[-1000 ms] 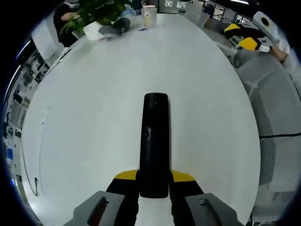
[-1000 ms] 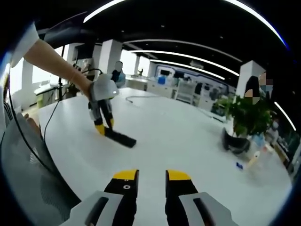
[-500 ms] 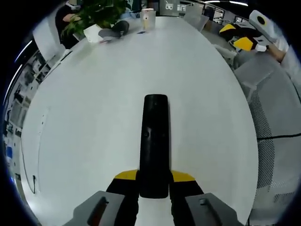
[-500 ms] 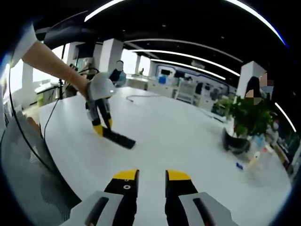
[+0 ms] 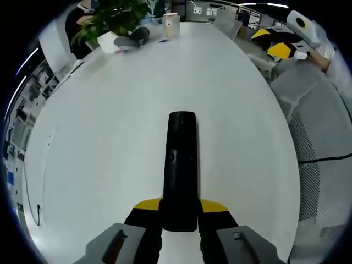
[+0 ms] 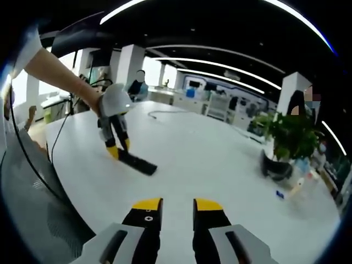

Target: Press the specified remote control buttons in sequence, fully releasing each button before pressing the next.

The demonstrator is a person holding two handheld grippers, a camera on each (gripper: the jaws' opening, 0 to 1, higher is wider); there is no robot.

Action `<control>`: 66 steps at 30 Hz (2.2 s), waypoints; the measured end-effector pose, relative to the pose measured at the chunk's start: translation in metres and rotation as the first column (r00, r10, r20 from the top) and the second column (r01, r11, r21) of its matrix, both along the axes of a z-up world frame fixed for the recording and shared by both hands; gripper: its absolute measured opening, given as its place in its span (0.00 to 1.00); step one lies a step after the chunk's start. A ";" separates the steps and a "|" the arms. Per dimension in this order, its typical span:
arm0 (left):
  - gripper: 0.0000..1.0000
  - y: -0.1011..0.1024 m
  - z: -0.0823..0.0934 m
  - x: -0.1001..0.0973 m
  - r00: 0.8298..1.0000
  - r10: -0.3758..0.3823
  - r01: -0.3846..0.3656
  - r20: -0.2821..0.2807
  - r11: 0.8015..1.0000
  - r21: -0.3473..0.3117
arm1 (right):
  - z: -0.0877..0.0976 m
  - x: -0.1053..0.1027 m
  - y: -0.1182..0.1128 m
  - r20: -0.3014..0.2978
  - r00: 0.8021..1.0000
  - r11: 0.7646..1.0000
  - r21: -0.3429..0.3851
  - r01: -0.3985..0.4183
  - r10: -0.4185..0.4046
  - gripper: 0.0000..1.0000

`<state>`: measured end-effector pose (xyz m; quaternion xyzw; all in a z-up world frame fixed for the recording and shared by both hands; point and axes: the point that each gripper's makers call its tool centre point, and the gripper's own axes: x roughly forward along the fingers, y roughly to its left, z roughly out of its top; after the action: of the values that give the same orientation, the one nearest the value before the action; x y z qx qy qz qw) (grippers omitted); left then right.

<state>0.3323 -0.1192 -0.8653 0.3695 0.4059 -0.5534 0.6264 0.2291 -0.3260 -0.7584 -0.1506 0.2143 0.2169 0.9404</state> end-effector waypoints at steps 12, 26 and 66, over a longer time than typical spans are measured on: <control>0.23 -0.001 0.001 -0.017 0.999 -0.032 0.032 0.000 0.999 -0.005 | 0.000 -0.001 0.002 -0.001 1.000 1.000 0.000 -0.009 0.009 0.14; 0.23 -0.002 0.001 -0.036 0.997 -0.078 0.078 -0.003 0.997 -0.008 | 0.000 -0.001 0.002 0.001 1.000 1.000 -0.002 -0.010 0.010 0.13; 0.23 -0.005 0.000 -0.082 0.996 -0.093 0.093 0.001 0.995 -0.035 | -0.001 -0.002 0.005 -0.001 1.000 0.999 -0.021 -0.028 0.028 0.12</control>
<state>0.2499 -0.1242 -0.8652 0.3768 0.3787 -0.5893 0.6061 0.2269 -0.3212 -0.7597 -0.1634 0.2147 0.2279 0.9355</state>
